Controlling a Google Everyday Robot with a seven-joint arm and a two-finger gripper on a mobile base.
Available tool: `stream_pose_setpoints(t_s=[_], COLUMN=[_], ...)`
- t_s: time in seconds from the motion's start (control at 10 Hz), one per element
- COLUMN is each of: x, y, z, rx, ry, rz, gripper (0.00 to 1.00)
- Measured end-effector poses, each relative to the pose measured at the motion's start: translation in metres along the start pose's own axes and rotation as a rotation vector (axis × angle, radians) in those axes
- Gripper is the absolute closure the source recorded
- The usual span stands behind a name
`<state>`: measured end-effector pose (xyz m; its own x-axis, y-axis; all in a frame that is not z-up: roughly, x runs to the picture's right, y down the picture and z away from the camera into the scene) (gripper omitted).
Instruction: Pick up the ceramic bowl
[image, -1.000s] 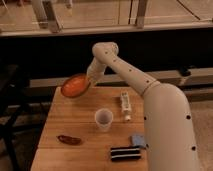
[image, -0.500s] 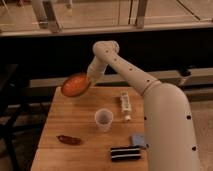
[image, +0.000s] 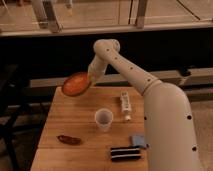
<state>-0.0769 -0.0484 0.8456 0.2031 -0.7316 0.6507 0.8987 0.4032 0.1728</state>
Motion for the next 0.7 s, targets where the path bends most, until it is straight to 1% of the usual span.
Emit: stream_pose_setpoints(t_s=[0.7], x=[0.0005], y=[-0.0030], z=[-0.0038], rx=[-0.007], ry=[-0.001], rz=[-0.012], gripper=[1.00])
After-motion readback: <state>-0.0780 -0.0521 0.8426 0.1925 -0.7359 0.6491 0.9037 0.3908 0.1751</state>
